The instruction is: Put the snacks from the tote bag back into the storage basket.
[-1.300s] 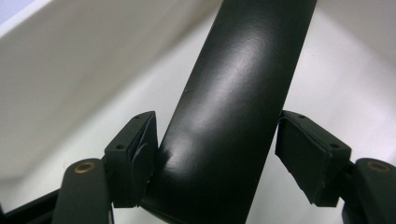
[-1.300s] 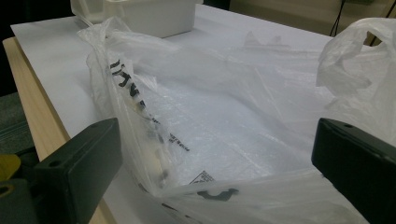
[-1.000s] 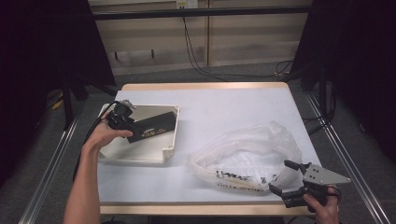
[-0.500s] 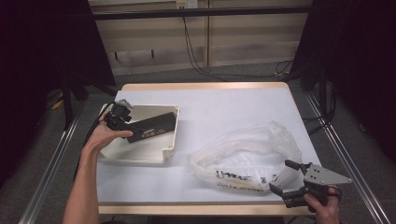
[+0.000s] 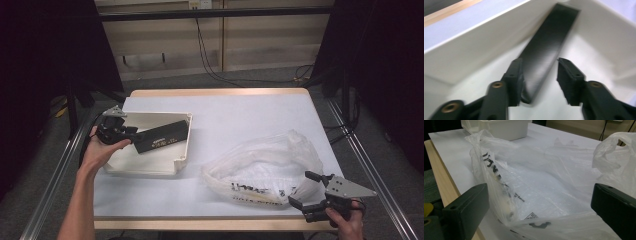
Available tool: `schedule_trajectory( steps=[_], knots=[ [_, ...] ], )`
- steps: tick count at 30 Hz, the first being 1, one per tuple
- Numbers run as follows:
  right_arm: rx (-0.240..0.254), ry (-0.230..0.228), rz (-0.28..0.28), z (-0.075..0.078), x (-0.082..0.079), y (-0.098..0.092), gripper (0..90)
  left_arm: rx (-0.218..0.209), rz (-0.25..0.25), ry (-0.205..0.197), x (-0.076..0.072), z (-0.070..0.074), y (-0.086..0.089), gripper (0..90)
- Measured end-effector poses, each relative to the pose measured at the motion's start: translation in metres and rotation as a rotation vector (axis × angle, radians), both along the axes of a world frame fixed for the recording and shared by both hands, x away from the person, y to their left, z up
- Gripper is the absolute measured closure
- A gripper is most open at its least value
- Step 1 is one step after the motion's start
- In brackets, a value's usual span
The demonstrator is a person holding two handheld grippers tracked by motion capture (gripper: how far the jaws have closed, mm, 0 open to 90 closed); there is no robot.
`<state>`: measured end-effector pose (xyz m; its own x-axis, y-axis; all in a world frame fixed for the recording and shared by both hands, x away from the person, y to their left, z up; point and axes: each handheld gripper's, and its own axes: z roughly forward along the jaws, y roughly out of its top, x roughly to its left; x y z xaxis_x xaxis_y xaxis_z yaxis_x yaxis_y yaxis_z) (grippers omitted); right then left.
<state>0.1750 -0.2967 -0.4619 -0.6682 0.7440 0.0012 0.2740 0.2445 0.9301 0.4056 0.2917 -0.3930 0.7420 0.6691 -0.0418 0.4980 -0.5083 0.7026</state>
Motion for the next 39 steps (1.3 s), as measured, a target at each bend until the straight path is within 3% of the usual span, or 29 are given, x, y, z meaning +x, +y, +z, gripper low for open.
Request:
schedule_trajectory(
  steps=[2,4,8,11,12,13,15,18,28,33,39],
  knots=[
    [-0.001,-0.003,-0.006,0.0,0.0,0.001,1.6,-0.018,0.008,-0.022,-0.011,0.0,-0.003,71.6],
    [-0.004,-0.001,-0.007,0.0,0.0,0.001,1.6,-0.016,-0.021,-0.041,-0.021,-0.004,-0.008,78.8],
    [0.003,0.001,-0.003,-0.001,0.0,0.002,1.6,-0.007,-0.003,-0.023,-0.03,-0.013,-0.01,89.0],
    [0.006,-0.002,0.003,0.0,0.0,0.002,1.6,0.011,0.033,-0.028,-0.036,-0.026,-0.009,90.0],
    [0.003,-0.003,-0.002,0.0,0.0,0.002,1.6,0.013,0.036,-0.024,-0.036,-0.029,-0.009,90.0],
    [0.002,-0.002,-0.004,0.0,0.0,0.001,1.6,0.004,0.032,0.006,-0.035,-0.036,-0.009,90.0],
    [0.0,0.003,-0.006,0.0,0.001,0.002,1.6,0.035,0.047,0.015,-0.033,-0.046,-0.009,90.0],
    [-0.002,0.008,0.0,-0.001,0.002,0.003,1.6,0.037,0.045,0.045,-0.03,-0.054,-0.01,90.0],
    [-0.002,0.006,0.004,-0.001,0.001,0.003,1.6,0.018,0.089,0.053,-0.01,-0.066,-0.019,90.0],
    [-0.005,0.006,0.007,-0.001,0.001,0.004,1.6,0.047,0.096,0.036,-0.002,-0.065,-0.026,90.0],
    [-0.003,0.005,0.008,-0.001,0.0,0.004,1.6,0.019,0.101,0.037,0.007,-0.068,-0.029,90.0]
  ],
)
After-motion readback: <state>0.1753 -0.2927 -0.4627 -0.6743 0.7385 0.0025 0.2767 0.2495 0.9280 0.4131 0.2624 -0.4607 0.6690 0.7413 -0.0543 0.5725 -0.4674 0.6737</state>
